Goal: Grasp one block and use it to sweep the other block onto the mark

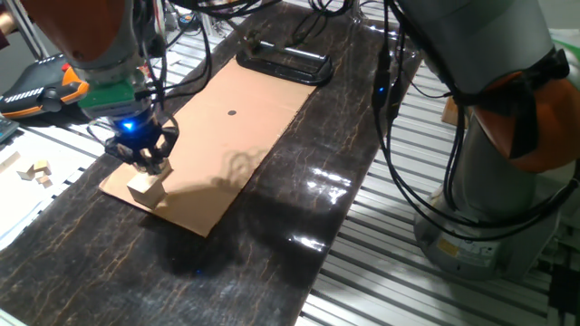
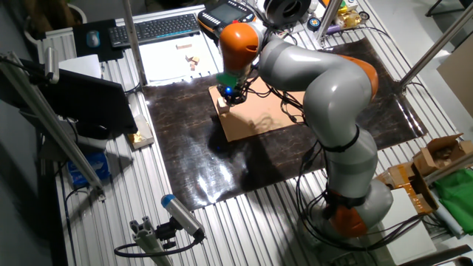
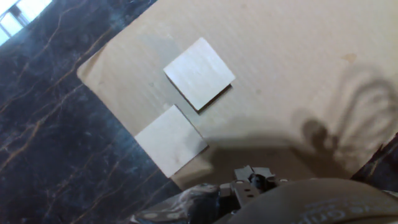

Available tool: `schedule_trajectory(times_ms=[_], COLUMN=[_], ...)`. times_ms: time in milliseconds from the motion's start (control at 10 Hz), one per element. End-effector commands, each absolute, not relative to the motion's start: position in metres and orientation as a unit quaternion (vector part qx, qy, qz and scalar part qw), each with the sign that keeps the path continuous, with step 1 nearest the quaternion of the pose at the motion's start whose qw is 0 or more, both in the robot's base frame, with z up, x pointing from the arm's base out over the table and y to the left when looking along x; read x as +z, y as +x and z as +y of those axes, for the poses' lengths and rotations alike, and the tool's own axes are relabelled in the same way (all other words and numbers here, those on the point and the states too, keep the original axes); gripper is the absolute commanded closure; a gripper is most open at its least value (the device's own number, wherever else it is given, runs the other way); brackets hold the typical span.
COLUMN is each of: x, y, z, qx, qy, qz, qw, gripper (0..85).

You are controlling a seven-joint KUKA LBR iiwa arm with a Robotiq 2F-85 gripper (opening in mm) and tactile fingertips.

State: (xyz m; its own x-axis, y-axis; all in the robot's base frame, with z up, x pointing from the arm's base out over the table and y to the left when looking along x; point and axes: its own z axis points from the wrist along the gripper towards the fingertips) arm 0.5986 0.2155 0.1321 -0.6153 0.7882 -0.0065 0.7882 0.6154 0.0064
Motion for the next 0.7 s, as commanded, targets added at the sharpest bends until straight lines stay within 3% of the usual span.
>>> schedule_trajectory(times_ms=[0,600], x=[0.131,0.120], y=[0.600,0.615], z=[0.218,0.223], qx=[0.004,0.006], qy=[0.442,0.472], qz=[0.897,0.881], qw=[0.004,0.016], gripper=[84.3,84.3])
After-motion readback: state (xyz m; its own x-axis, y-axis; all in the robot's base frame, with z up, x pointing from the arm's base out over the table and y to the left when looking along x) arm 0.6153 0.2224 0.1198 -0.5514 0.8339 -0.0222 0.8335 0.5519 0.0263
